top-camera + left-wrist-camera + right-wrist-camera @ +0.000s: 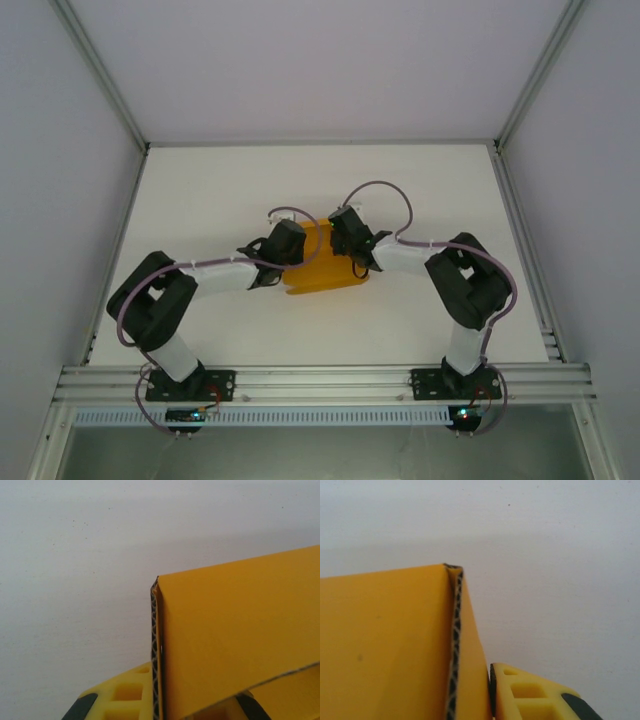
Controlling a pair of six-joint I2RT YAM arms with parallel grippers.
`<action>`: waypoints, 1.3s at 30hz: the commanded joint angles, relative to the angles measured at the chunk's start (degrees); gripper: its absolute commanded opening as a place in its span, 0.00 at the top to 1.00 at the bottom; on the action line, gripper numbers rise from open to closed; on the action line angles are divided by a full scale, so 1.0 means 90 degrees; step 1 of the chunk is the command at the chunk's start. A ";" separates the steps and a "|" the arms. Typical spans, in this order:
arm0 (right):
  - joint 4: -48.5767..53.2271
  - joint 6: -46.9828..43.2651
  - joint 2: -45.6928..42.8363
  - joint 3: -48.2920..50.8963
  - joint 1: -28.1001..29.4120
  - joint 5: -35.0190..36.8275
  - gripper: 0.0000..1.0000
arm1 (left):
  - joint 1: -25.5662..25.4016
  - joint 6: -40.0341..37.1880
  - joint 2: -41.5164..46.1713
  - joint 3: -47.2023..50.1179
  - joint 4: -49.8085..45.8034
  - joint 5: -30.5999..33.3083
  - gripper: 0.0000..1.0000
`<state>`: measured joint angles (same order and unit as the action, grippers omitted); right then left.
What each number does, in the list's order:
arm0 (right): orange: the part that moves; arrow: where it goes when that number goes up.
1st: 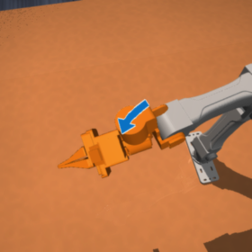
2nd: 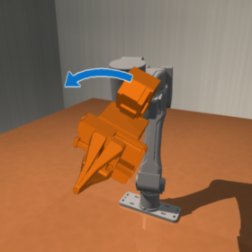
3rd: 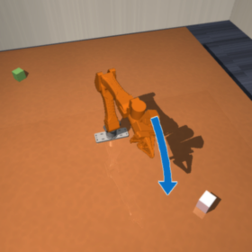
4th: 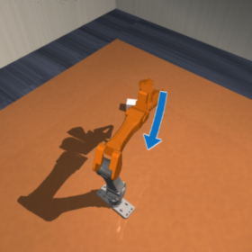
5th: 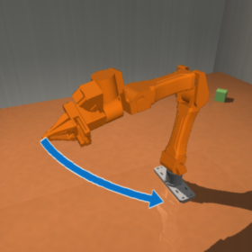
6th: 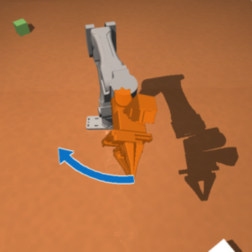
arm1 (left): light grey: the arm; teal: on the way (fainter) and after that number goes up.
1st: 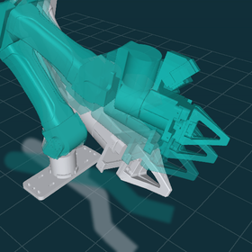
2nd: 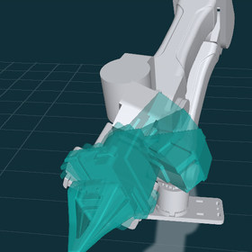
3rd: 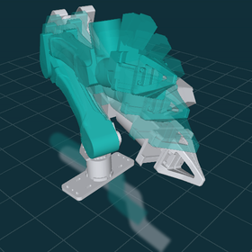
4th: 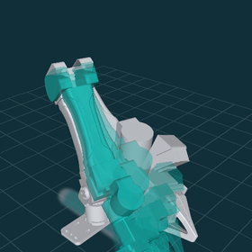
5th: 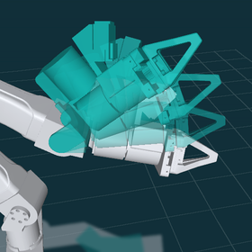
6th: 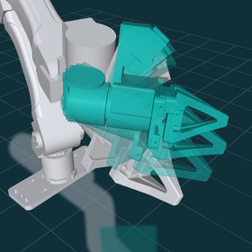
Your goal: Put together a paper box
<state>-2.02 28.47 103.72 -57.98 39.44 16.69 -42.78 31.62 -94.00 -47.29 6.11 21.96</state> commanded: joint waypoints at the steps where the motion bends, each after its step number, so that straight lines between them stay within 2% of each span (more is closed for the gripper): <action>1: -0.0045 -0.0079 -0.0087 0.0046 -0.0173 0.0416 0.87 | -0.0029 0.0020 -0.0035 -0.0127 -0.0366 -0.0056 1.00; 4: 0.0316 0.0105 0.0072 -0.0120 -0.0147 0.1426 0.92 | -0.0040 0.0120 -0.0006 -0.0198 -0.0483 -0.0009 1.00; 9: 0.2692 0.1846 0.0547 -0.0906 -0.0104 0.3078 0.95 | -0.0041 0.0400 0.0023 -0.0246 -0.0613 0.0030 1.00; 12: 0.3193 0.2193 0.0728 -0.1085 -0.0134 0.3447 0.96 | -0.0035 0.0449 -0.0029 -0.0268 -0.0649 0.0002 1.00; 15: 0.2707 0.1947 0.0719 -0.0946 -0.0206 0.3157 0.96 | -0.0040 0.0429 -0.0056 -0.0308 -0.0671 0.0036 1.00; 19: 0.0883 0.1008 0.0336 -0.0268 -0.0216 0.2073 0.82 | -0.0036 0.0354 -0.0121 -0.0425 -0.0714 0.0047 1.00; 24: -0.0050 0.0039 -0.0365 0.0135 -0.0232 0.0962 0.72 | -0.0012 0.0316 -0.0155 -0.0590 -0.0766 -0.0046 1.00; 27: -0.0260 -0.0493 -0.0999 0.0303 -0.0223 0.0028 0.56 | 0.0025 0.0260 -0.0120 -0.0664 -0.0752 -0.0118 1.00; 30: -0.0107 -0.0847 -0.1674 0.0416 -0.0232 -0.0953 0.34 | 0.0120 0.0167 -0.0022 -0.0724 -0.0746 -0.0287 1.00; 32: 0.0015 -0.0915 -0.2134 0.0524 -0.0251 -0.1341 0.15 | 0.0220 0.0023 0.0059 -0.0740 -0.0701 -0.0533 1.00; 33: 0.0065 -0.0936 -0.2409 0.0584 -0.0276 -0.1537 0.02 | 0.0283 -0.0161 0.0122 -0.0752 -0.0698 -0.0707 1.00; 36: 0.0329 -0.0892 -0.3184 0.0752 -0.0398 -0.1780 0.01 | 0.0520 -0.0760 0.0354 -0.0949 -0.0961 -0.1147 1.00; 39: 0.0704 -0.0631 -0.3998 0.0925 -0.0682 -0.1793 0.01 | 0.0932 -0.1851 0.0629 -0.1214 -0.1406 -0.2467 1.00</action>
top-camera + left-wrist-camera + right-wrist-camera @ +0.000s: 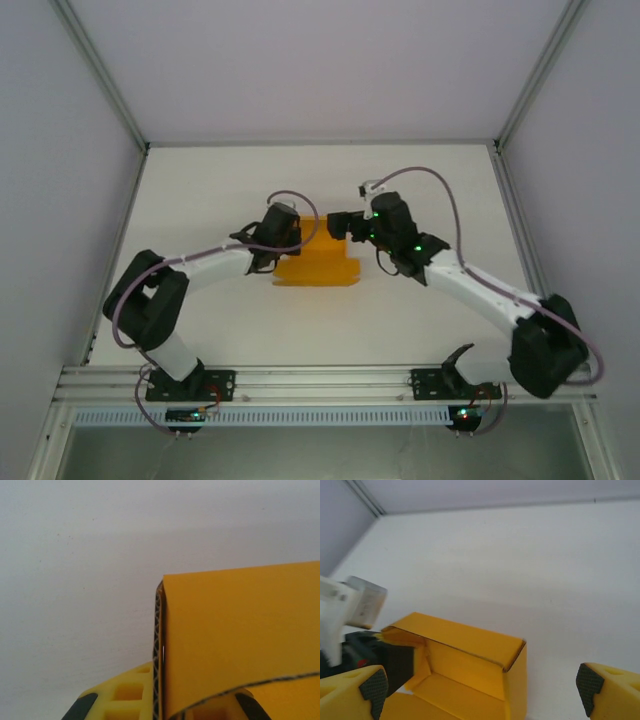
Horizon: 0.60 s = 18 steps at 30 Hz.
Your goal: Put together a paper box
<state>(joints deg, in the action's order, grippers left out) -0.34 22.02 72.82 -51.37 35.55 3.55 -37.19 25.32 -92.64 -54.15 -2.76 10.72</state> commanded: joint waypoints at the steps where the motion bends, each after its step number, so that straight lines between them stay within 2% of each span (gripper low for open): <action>1: 0.0680 0.0168 -0.0823 0.0243 -0.0350 -0.0360 0.01 | 0.0433 -0.1778 0.0531 -0.0612 -0.0768 -0.1844 1.00; 2: 0.0897 0.0256 -0.1058 0.0285 -0.0470 -0.0412 0.01 | 0.0487 -0.2407 0.0570 -0.0856 -0.1291 -0.2132 1.00; 5: 0.1700 0.0322 -0.1674 0.0321 -0.0830 -0.0708 0.01 | 0.0479 -0.4106 0.0645 -0.1561 -0.2982 -0.2407 1.00; 8: 0.2712 0.0339 -0.2098 0.0242 -0.1113 -0.0735 0.01 | 0.0289 -0.5208 0.0532 -0.2211 -0.4517 -0.2517 1.00; 12: 0.3592 0.0332 -0.2424 0.0245 -0.1369 -0.0766 0.01 | -0.0128 -0.5587 0.0203 -0.2550 -0.5254 -0.1720 1.00; 18: 0.4029 0.0462 -0.2525 0.0438 -0.1732 -0.0809 0.01 | -0.0617 -0.5371 -0.1005 -0.2940 -0.5245 0.0014 1.00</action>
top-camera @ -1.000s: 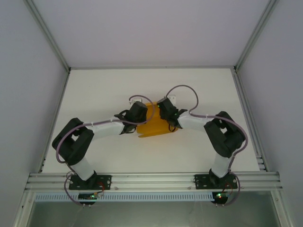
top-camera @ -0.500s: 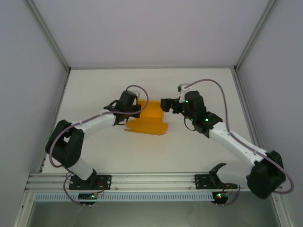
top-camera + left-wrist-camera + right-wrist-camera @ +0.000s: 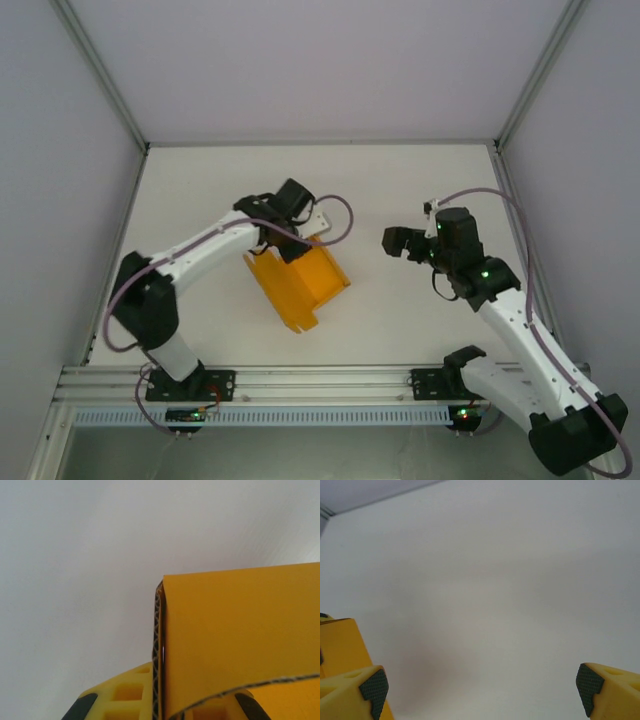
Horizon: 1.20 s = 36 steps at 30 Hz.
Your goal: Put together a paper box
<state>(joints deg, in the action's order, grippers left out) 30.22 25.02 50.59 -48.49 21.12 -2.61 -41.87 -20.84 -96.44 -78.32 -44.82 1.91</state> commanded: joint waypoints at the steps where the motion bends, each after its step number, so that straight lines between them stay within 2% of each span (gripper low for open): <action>1: 0.0645 0.0153 -0.0041 0.0146 -0.0182 -0.0143 0.01 | -0.0145 -0.0233 -0.0829 -0.0389 -0.0671 0.1103 1.00; 4: 0.0697 0.0211 -0.0011 0.0216 -0.0357 -0.0221 0.01 | -0.0323 -0.0233 -0.1494 -0.0773 -0.0818 0.1387 1.00; 9: 0.0690 0.0251 0.0091 0.0317 -0.0626 -0.0352 0.01 | -0.0676 -0.0389 -0.2474 -0.1059 -0.0392 0.2245 1.00; 13: 0.0635 0.0259 0.0245 0.0358 -0.0818 -0.0536 0.01 | -0.0892 -0.0668 -0.3154 -0.1243 -0.0201 0.2520 1.00; 16: 0.0626 0.0220 0.0401 0.0329 -0.0964 -0.0763 0.01 | -0.0935 -0.0627 -0.3413 -0.1559 -0.0443 0.2566 1.00; 17: 0.0635 0.0196 0.0441 0.0319 -0.1003 -0.0832 0.01 | -0.0930 -0.0614 -0.3374 -0.1607 -0.0479 0.2511 0.95; 19: 0.0647 0.0127 0.0491 0.0295 -0.1053 -0.0957 0.01 | -0.0905 -0.0733 -0.3131 -0.1574 -0.0410 0.2382 0.70; 21: 0.0666 0.0008 0.0497 0.0282 -0.1094 -0.1060 0.01 | -0.0872 -0.0820 -0.2835 -0.1541 -0.0332 0.2295 0.49; 22: 0.0682 -0.0056 0.0485 0.0256 -0.1112 -0.1086 0.01 | -0.0852 -0.0861 -0.2663 -0.1567 -0.0349 0.2218 0.42; 27: 0.0664 -0.0193 0.0347 0.0170 -0.1136 -0.1073 0.01 | -0.0836 -0.1053 -0.1814 -0.1620 -0.0410 0.1681 0.31; 29: 0.0664 -0.0405 0.0368 0.0124 -0.1135 -0.1153 0.01 | -0.0836 -0.1013 -0.1428 -0.1637 -0.0304 0.1437 0.18; 30: 0.0681 -0.0482 0.0403 0.0090 -0.1136 -0.1124 0.01 | -0.0828 -0.1007 -0.1239 -0.1604 -0.0191 0.1300 0.04; 31: 0.0658 -0.0536 0.0443 0.0057 -0.1135 -0.1084 0.01 | -0.0829 -0.0981 -0.1023 -0.1555 -0.0014 0.1199 0.00; 36: 0.0067 -0.0935 0.0938 -0.0140 -0.1053 -0.1182 0.01 | -0.0538 -0.0133 0.0072 -0.1232 0.0899 0.0846 0.00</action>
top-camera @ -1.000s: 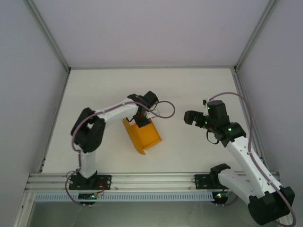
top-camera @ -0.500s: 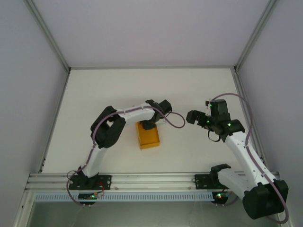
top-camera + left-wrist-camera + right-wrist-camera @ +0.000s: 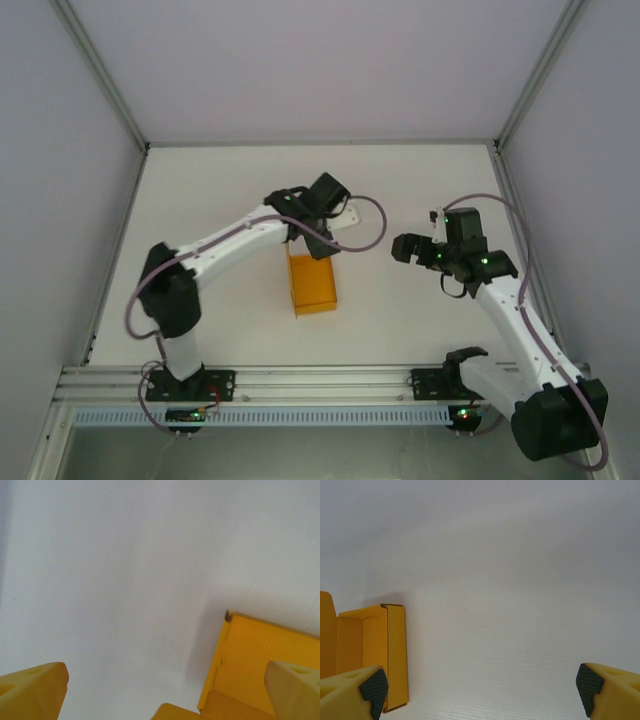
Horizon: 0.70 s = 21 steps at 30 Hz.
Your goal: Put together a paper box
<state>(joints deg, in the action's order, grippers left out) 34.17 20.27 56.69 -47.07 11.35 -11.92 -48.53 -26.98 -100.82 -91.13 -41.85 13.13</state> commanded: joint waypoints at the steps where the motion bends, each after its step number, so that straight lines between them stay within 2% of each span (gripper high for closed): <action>1: -0.0502 -0.0547 0.0503 -0.0409 0.0151 -0.0193 0.01 | 0.0359 0.0912 0.0812 0.0308 0.0776 -0.0399 0.00; 3: -0.0617 -0.1065 0.1128 -0.0715 0.0591 -0.0286 0.01 | 0.0784 0.1780 0.1318 0.0577 0.1017 -0.0335 0.00; 5: -0.0514 -0.1920 0.1898 -0.1182 0.1121 -0.0482 0.01 | 0.1399 0.2754 0.1852 0.0964 0.1043 -0.0599 0.01; 6: -0.0389 -0.2598 0.2369 -0.1464 0.1396 -0.0744 0.01 | 0.1880 0.3377 0.2178 0.1286 0.1041 -0.0961 0.01; 8: -0.0040 -0.3615 0.3249 -0.2144 0.1926 -0.0616 0.03 | 0.2883 0.4474 0.2731 0.2036 0.1397 -0.1771 0.01; 9: 0.0173 -0.4103 0.3729 -0.2570 0.2219 -0.0496 0.03 | 0.3389 0.4860 0.3007 0.2540 0.1572 -0.2222 0.00; 11: 0.0470 -0.4890 0.4528 -0.3204 0.2623 -0.0446 0.04 | 0.4008 0.5278 0.3399 0.3401 0.1859 -0.2577 0.00; 13: 0.0841 -0.5450 0.5282 -0.3811 0.2773 -0.0592 0.06 | 0.4358 0.5494 0.3667 0.4043 0.1850 -0.2550 0.01; 17: 0.0994 -0.5963 0.6453 -0.4692 0.2874 -0.0672 0.17 | 0.4770 0.5893 0.3856 0.4860 0.1610 -0.2502 0.01; 19: 0.0923 -0.5915 0.6817 -0.4975 0.2916 -0.0727 0.27 | 0.4866 0.6015 0.3884 0.5149 0.1640 -0.2531 0.01; 21: 0.0793 -0.5641 0.7051 -0.5187 0.2937 -0.0664 0.42 | 0.4885 0.6081 0.3859 0.5285 0.1623 -0.2469 0.00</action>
<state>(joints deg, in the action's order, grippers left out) 38.87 -28.82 118.13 -90.24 37.65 -17.37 -5.15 23.66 -67.75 -44.16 -27.44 -7.29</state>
